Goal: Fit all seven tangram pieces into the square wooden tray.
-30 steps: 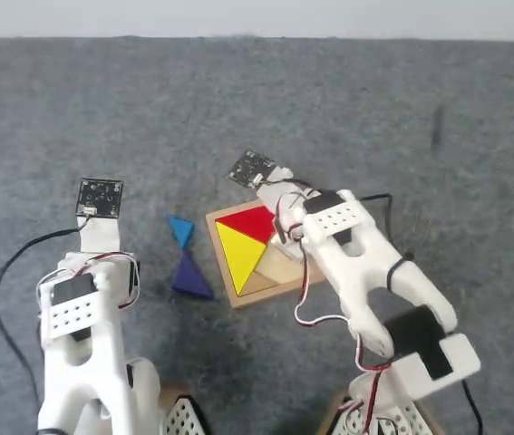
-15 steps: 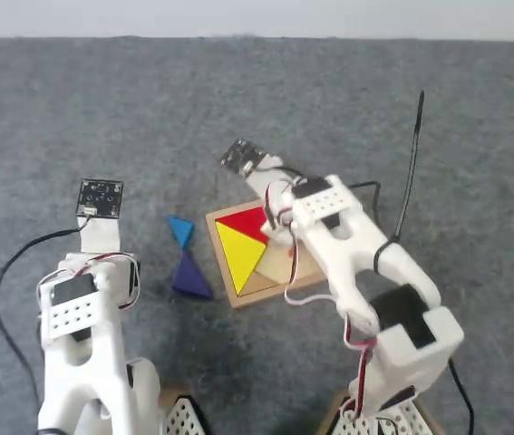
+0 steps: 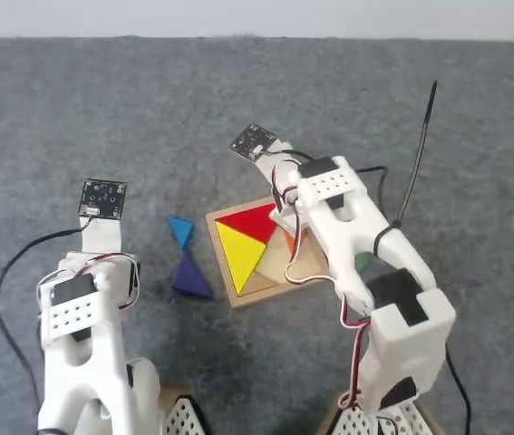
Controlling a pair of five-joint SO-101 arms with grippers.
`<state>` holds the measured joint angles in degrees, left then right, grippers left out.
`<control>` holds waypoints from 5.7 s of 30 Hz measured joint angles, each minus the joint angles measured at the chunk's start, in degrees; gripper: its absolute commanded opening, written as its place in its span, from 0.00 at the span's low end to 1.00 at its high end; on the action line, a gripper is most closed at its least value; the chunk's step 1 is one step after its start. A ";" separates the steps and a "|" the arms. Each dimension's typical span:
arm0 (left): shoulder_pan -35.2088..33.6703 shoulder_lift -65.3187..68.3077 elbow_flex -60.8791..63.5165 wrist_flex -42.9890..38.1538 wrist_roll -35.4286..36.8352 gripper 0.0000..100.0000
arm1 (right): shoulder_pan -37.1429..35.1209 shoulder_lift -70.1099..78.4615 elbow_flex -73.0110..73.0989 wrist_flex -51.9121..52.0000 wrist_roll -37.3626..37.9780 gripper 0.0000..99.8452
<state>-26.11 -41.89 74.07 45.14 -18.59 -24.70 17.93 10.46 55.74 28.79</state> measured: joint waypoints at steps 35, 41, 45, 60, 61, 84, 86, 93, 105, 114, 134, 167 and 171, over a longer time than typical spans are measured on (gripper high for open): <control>0.00 0.00 0.00 0.00 -0.18 0.14 | 3.87 -3.34 -10.73 22.07 6.42 0.15; 0.00 0.00 0.00 0.00 -0.18 0.14 | 5.71 -18.46 2.73 19.87 12.13 0.15; 0.00 0.00 0.00 0.00 -0.18 0.14 | 11.43 -27.08 10.11 17.23 15.21 0.15; 0.00 0.00 0.00 0.00 -0.18 0.14 | 33.49 -32.00 14.42 20.57 18.46 0.15; 0.00 0.00 0.00 0.00 -0.18 0.14 | 33.76 -32.26 15.56 20.57 18.02 0.15; 21.36 -0.53 -3.25 11.25 8.88 0.19 | 33.67 -32.62 40.79 -1.67 3.60 0.15; 21.89 -0.53 -3.25 11.25 11.60 0.19 | 33.49 -32.62 42.46 -3.43 3.43 0.15; 22.42 8.62 -5.71 11.43 18.90 0.22 | 33.58 -32.62 43.87 -5.80 3.43 0.15; 22.51 37.36 -23.74 18.11 26.64 0.25 | 33.58 -32.62 43.87 -5.80 3.43 0.15; 22.86 37.71 -24.35 18.20 26.81 0.20 | 33.49 -32.62 43.87 -5.80 1.41 0.15; 22.95 37.71 -25.05 18.11 25.58 0.13 | 14.33 -32.62 31.03 13.27 15.56 0.20; 26.46 37.19 -26.29 18.20 23.65 0.01 | 15.82 -32.62 37.63 -2.64 5.80 0.29; 30.68 36.57 -27.34 18.11 23.74 0.01 | 17.23 -32.62 37.63 -2.73 5.01 0.29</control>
<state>4.57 -5.32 46.73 63.25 5.14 -7.47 -14.68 48.09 53.01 33.80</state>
